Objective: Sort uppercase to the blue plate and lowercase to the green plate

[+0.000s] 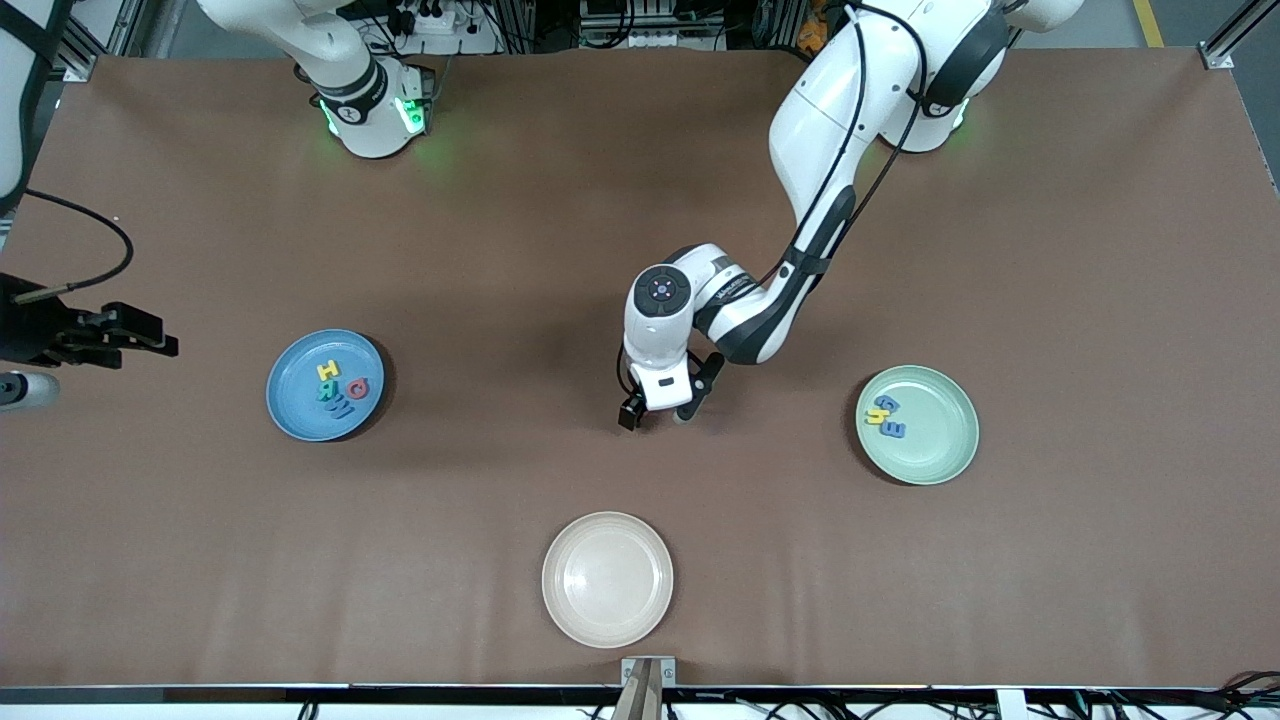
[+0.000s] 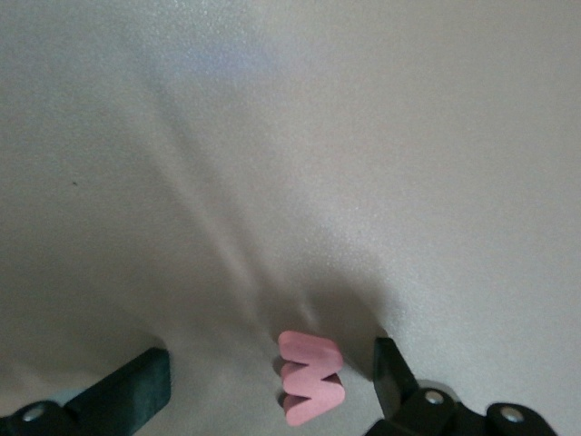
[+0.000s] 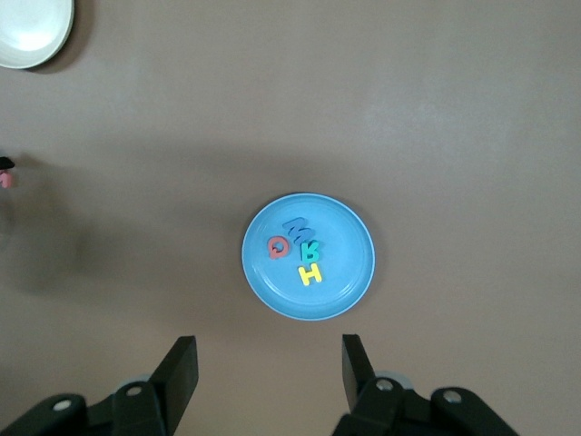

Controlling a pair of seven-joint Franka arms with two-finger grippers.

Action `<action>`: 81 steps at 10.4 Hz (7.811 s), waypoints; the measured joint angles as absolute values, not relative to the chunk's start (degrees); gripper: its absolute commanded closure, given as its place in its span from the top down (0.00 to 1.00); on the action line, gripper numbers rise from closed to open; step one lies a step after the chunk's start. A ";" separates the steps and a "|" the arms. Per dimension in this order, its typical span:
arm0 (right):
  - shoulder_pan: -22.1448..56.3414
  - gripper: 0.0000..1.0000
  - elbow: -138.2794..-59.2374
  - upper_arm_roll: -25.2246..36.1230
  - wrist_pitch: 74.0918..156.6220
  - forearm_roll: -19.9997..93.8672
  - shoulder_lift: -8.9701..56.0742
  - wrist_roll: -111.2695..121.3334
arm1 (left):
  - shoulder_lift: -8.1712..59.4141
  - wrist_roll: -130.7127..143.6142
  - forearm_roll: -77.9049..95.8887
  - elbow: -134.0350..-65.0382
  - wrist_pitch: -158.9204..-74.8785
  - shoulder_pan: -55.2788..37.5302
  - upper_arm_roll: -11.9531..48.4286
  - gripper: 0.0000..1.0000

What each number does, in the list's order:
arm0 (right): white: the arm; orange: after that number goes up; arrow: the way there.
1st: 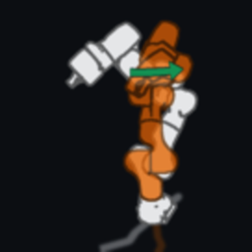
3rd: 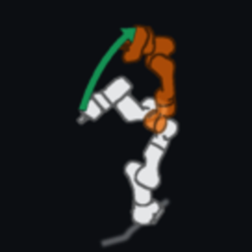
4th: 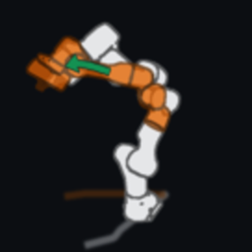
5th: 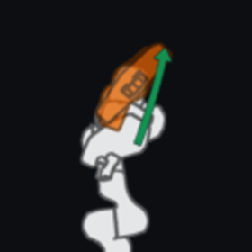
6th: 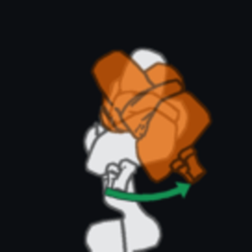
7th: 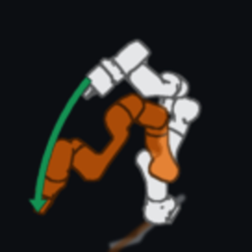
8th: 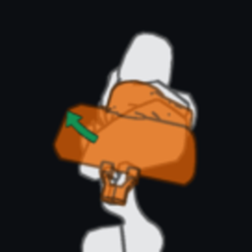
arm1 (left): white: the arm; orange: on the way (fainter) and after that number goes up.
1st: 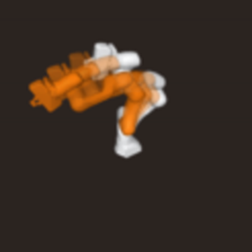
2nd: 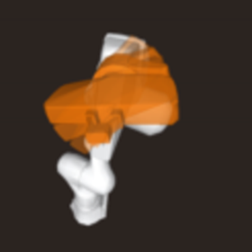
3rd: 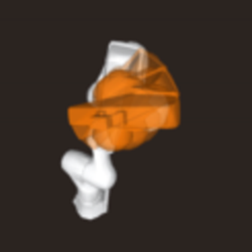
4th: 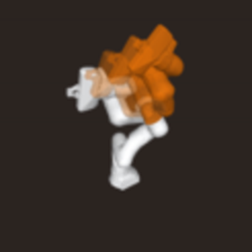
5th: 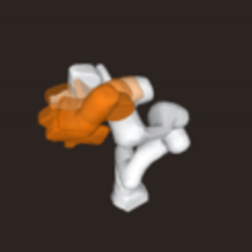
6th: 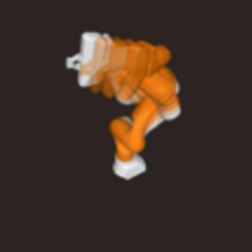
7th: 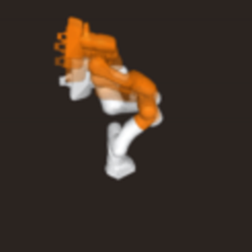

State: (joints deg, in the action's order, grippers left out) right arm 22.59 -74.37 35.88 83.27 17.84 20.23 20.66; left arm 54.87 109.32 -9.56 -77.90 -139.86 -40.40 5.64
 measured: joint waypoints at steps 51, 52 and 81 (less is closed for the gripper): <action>-0.80 0.90 -84.67 4.84 87.19 4.41 2.84 20.11 | 47.54 88.69 -9.27 -74.87 -116.25 -27.01 2.87 0.00; -1.56 0.90 -84.67 4.05 87.19 4.41 2.83 20.11 | 46.80 86.24 -9.26 -75.54 -114.13 -24.20 3.50 0.00; -2.85 0.91 -86.25 2.10 86.65 4.05 -2.08 18.64 | 3.60 22.67 -2.16 -108.50 -117.68 0.91 6.65 1.00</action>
State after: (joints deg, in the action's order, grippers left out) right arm -2.85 -86.25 2.10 86.65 4.05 -2.08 18.64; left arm 3.60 22.67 -2.16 -108.50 -117.68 0.91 6.65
